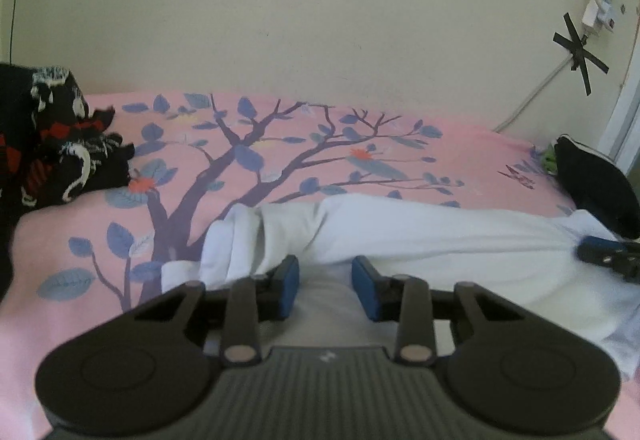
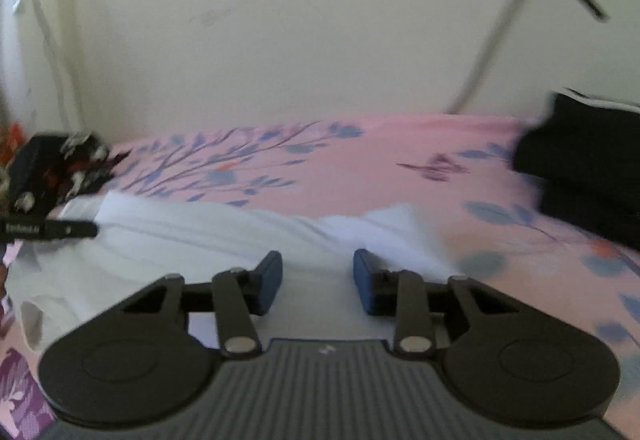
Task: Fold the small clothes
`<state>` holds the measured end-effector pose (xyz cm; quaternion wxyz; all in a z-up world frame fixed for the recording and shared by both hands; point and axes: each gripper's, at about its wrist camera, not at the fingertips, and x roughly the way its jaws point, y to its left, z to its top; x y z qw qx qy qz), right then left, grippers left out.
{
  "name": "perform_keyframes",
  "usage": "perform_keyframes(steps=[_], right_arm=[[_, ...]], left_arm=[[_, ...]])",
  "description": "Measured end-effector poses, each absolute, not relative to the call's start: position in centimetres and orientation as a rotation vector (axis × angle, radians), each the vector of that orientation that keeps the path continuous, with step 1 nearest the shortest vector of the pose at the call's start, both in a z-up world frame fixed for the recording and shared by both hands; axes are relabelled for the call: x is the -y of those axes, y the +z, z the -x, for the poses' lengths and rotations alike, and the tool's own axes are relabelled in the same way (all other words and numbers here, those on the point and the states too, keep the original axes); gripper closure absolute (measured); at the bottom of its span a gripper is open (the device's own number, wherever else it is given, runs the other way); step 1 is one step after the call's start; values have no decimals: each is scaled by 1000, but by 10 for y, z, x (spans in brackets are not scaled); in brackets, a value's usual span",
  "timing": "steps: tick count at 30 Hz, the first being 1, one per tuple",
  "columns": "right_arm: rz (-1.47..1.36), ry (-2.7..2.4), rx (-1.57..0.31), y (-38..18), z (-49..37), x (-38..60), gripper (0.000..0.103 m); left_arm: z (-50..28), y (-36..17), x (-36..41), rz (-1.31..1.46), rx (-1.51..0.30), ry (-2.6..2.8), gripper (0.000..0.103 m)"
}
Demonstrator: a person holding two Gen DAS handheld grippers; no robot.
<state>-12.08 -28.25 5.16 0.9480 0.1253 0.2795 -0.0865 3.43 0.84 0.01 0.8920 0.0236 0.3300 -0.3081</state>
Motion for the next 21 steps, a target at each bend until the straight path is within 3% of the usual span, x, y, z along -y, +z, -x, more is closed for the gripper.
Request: perform_keyframes(steps=[5,15,18,20,21], right_arm=[[-447,-170,-529,42,144,311,80],[-459,-167,-515,39,144,310,79],[-458,-158,-503,40,147,308,69],[-433,-141,-490,42,150,303,53],[-408,-135,-480,44,152,298,50]], left_arm=[[-25,0,0,-115,-631,-616,70],[-15,1,6,-168,-591,-582,68],[-15,1,6,-170,-588,-582,68],[-15,1,6,-172,-587,-581,68],[-14,1,6,-174,-586,-580,68]])
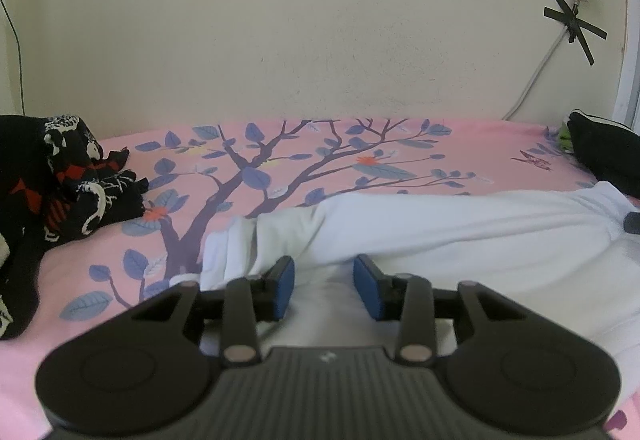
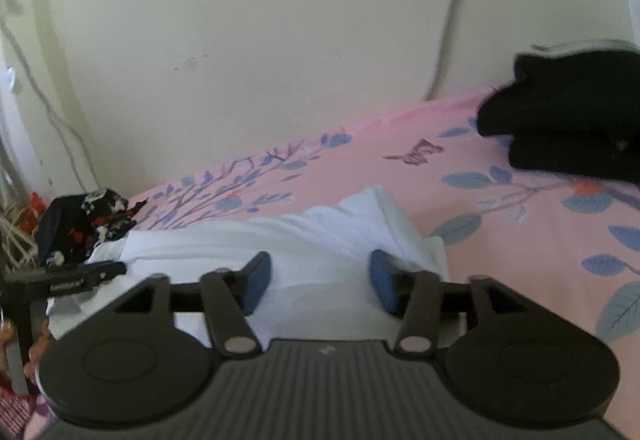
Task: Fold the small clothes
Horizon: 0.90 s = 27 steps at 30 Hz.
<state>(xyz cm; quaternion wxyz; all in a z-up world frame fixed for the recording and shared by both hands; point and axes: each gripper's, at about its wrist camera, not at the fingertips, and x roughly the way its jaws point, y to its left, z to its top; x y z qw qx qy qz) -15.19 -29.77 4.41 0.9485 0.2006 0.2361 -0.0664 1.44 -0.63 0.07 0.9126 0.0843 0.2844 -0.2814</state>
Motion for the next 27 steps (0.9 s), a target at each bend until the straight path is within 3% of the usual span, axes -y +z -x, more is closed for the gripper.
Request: perform_keyframes(steps=[9,16,22,27], right_arm=[[-274,-91,-425,54,164,269,44],[-204,-166,-539,48,147,260,41],[-56,-157,-625,43,133,241,22],[-57,-140,-640,42,132,243,20]], left_arm=[[-12,1,7,-184,-579,-574,67],[-12,1,7,-190,-576,-572,66],[-11,1,8,-190,-577,-575,64],[-12,1,7,-188,-584,-587,62]])
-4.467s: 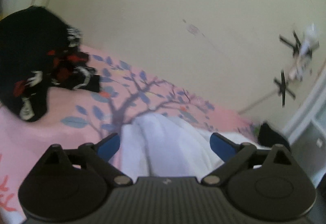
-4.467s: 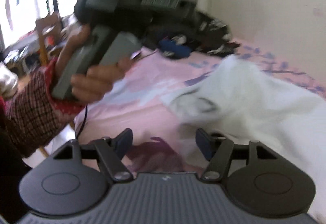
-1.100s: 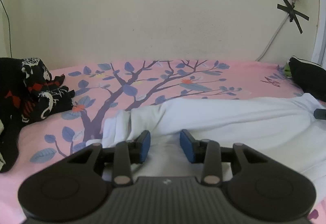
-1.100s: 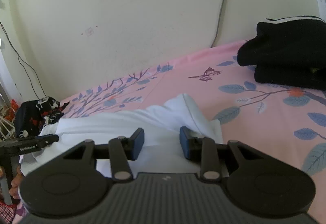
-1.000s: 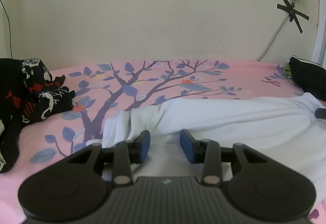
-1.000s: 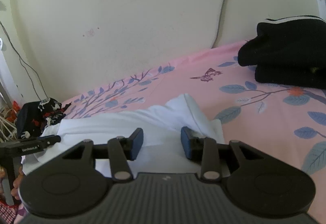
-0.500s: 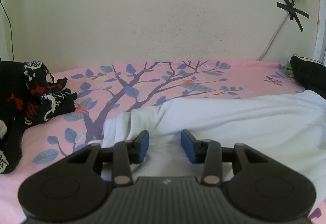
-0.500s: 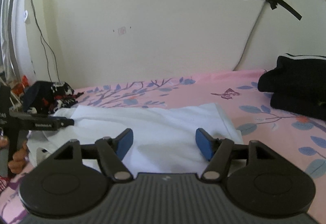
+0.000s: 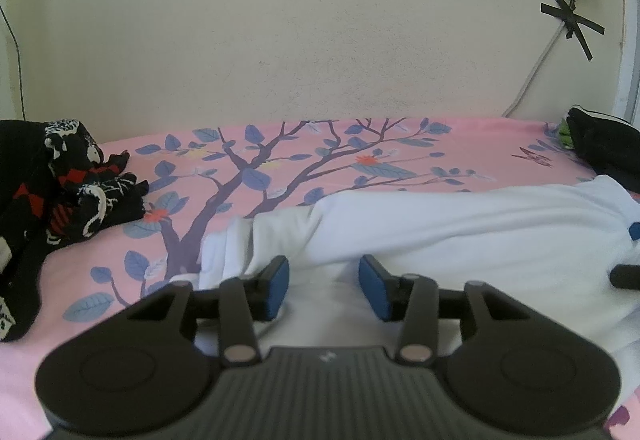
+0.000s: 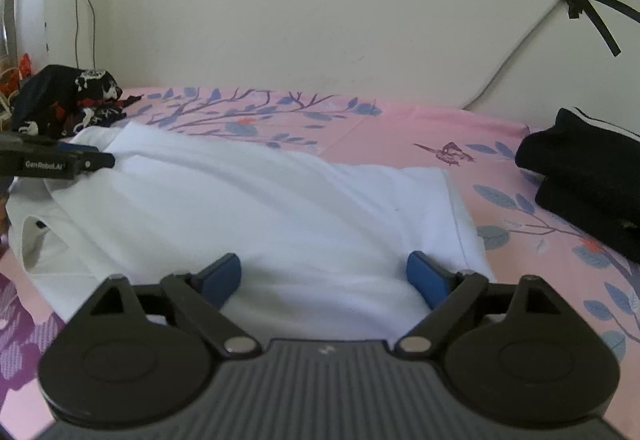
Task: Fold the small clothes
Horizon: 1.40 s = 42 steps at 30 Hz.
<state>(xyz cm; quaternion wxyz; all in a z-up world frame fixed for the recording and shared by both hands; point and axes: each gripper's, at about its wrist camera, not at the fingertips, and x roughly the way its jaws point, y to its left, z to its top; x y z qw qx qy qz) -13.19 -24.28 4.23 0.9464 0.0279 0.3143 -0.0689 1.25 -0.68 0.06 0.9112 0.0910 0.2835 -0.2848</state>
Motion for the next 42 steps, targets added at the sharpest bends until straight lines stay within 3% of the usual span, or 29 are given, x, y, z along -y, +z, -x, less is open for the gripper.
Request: perform_keyframes(steps=[8,11,15,16,42], right_arm=[[-14,-151,-655,44,129,233,20],[-22,-148,-653,44,130,235,20],[-18,-148,-652,44,131,232,20],[-20,-147,-652,44,131,232,20],[5,-165,-667,43,138,229,20]], left_arm=[[-15,1,4,-158,-607,-607,60],[-15,1,5,-161,-618,-625,54],[-11,-1,14,-211,-653,-729,7],[-8,-2,18,-239,-655,-739,3],[6,-2,24,-339,-598,-729,0]])
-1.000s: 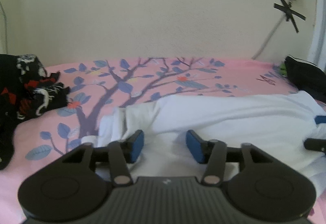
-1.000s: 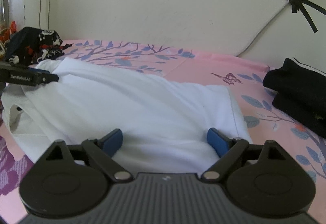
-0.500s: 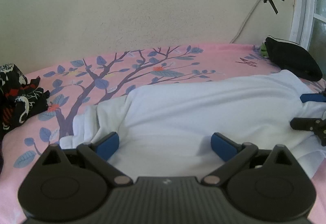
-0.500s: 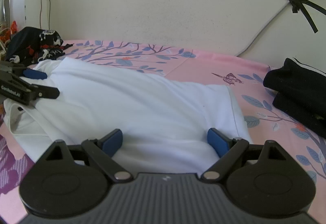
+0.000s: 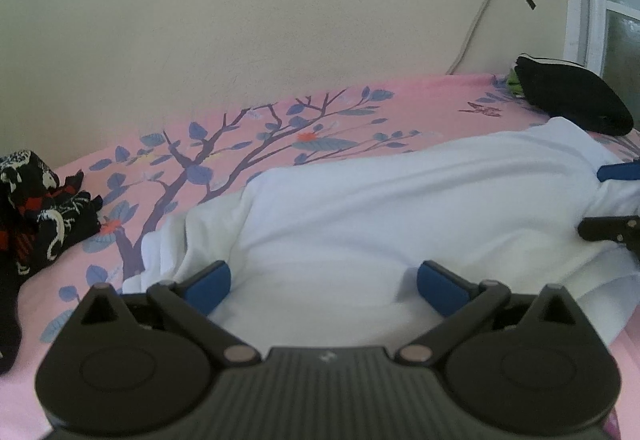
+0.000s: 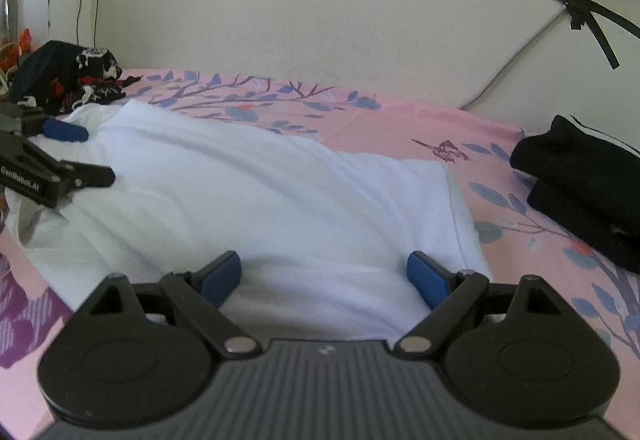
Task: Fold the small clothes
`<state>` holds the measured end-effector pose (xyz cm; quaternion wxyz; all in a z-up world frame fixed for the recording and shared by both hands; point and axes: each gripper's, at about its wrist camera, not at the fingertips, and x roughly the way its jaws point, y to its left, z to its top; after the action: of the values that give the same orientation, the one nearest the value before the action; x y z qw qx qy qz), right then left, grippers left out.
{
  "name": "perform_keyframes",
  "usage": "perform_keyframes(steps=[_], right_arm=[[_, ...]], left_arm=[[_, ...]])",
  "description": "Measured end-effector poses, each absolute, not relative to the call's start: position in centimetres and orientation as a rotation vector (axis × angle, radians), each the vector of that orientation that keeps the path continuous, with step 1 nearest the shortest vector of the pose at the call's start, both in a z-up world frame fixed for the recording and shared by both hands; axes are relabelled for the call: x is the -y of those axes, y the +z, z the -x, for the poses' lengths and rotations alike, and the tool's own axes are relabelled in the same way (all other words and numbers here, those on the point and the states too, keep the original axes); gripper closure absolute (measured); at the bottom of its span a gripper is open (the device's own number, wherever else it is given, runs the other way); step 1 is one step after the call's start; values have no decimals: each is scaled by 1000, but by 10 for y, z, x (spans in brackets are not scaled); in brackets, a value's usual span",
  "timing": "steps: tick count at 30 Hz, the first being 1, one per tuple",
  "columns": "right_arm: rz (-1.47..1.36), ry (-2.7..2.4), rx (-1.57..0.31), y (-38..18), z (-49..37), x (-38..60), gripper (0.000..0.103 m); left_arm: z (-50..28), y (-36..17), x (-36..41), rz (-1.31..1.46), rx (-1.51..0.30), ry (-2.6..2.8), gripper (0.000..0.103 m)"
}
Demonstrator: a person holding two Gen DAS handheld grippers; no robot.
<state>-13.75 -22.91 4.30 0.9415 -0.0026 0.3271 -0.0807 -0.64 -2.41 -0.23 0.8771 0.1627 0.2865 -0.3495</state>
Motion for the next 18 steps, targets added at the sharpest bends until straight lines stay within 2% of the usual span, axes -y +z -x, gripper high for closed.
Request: perform_keyframes(steps=[6,10,12,13,14,18], right_arm=[[8,-164,-661,42,145,230,20],[-1,-162,-635,43,149,230,20],[0,-170,-566,47,159,229,29],[-8,-161,-524,51,166,228,31],[-41,-119,-499,57,172,226,39],[-139,153,-481,78,172,210,56]], left_arm=[[11,1,20,-324,-563,-756,0],[2,7,2,-195,-565,-768,0],[-5,10,-12,-97,-562,-777,0],[-8,11,-18,-57,-562,-781,0],[-11,12,-23,-21,-562,-787,0],[-16,16,-35,63,-555,-803,0]])
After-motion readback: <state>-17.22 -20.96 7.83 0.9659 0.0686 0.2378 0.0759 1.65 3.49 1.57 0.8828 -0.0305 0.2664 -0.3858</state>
